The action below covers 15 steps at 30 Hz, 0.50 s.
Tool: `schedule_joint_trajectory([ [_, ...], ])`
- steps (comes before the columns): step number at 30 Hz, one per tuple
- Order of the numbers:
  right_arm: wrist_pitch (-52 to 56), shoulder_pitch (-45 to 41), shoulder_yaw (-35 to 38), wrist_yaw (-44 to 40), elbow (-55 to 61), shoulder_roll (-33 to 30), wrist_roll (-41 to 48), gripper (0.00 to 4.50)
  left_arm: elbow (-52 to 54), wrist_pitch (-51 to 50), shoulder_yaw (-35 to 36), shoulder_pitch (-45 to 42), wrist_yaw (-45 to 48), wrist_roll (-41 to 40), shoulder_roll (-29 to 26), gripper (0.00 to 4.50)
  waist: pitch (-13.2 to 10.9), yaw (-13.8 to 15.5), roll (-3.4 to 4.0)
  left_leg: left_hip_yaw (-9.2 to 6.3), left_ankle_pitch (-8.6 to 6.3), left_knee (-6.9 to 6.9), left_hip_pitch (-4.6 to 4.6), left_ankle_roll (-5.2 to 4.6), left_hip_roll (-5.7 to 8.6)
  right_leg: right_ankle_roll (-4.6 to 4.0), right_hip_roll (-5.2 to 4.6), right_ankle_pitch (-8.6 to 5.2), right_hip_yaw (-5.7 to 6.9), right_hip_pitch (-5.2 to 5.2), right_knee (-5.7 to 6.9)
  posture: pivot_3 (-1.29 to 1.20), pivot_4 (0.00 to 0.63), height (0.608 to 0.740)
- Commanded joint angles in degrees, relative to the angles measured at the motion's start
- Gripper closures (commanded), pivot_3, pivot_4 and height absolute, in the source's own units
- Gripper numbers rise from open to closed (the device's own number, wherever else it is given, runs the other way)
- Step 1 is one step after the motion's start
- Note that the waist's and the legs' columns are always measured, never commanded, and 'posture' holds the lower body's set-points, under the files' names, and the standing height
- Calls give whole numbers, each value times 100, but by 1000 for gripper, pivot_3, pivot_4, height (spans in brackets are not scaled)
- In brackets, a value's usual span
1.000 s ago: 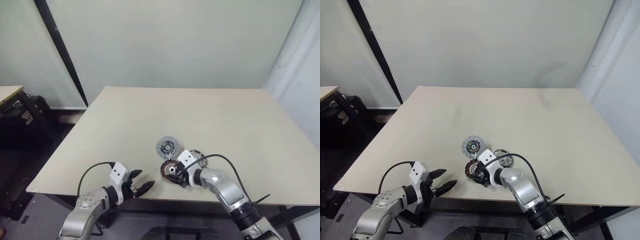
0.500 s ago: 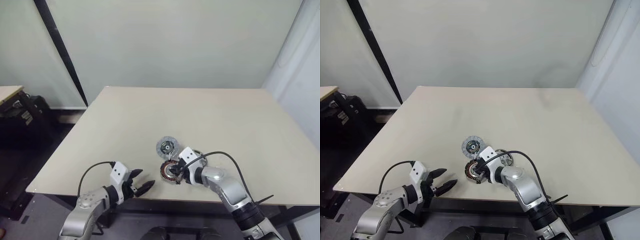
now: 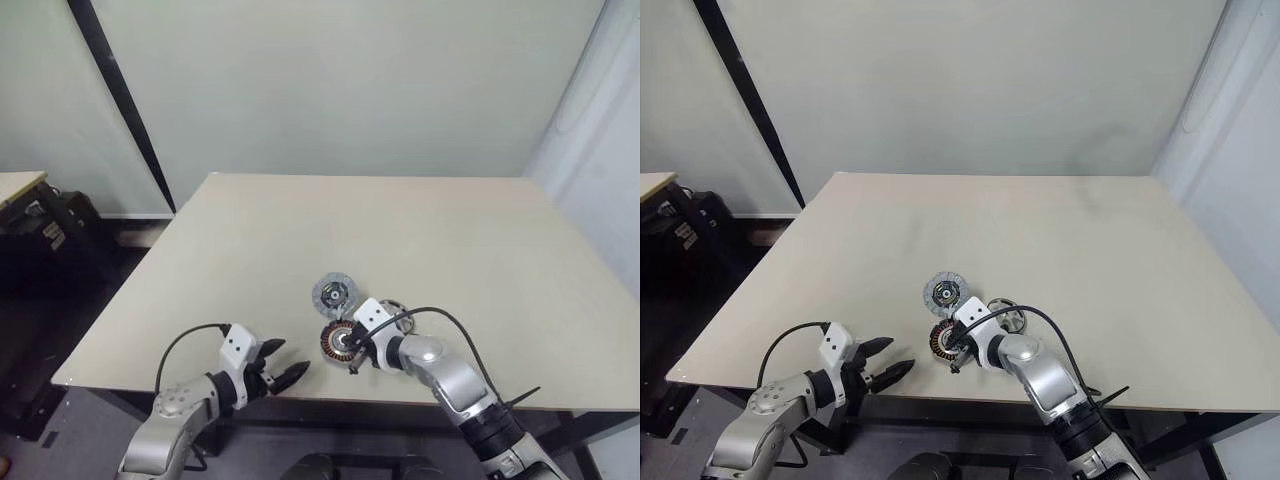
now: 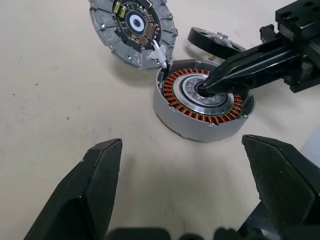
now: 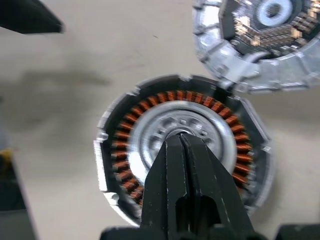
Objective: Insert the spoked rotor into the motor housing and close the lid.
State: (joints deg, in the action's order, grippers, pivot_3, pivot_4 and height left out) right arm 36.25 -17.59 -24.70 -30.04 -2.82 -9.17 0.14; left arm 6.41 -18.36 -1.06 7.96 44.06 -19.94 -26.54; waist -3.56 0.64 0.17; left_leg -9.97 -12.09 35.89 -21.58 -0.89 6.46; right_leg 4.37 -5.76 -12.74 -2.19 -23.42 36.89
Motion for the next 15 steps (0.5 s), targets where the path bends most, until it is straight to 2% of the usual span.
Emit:
schedule_joint_trajectory([
  [1, 58, -188, 35, 166, 121, 66, -118, 4484, 267, 89, 34, -17, -11, 4, -27, 365, 0, 0, 0, 0, 0, 0, 0, 0, 0, 0, 0, 0, 0, 0, 0, 0, 0, 740],
  [15, 147, -197, 29, -154, 331, 105, 26, 4484, 267, 110, 46, 14, -80, -13, 33, 365, 0, -1, 0, 0, 0, -1, 0, 0, 0, 0, 0, 0, 0, 1, 0, 0, 0, 740],
])
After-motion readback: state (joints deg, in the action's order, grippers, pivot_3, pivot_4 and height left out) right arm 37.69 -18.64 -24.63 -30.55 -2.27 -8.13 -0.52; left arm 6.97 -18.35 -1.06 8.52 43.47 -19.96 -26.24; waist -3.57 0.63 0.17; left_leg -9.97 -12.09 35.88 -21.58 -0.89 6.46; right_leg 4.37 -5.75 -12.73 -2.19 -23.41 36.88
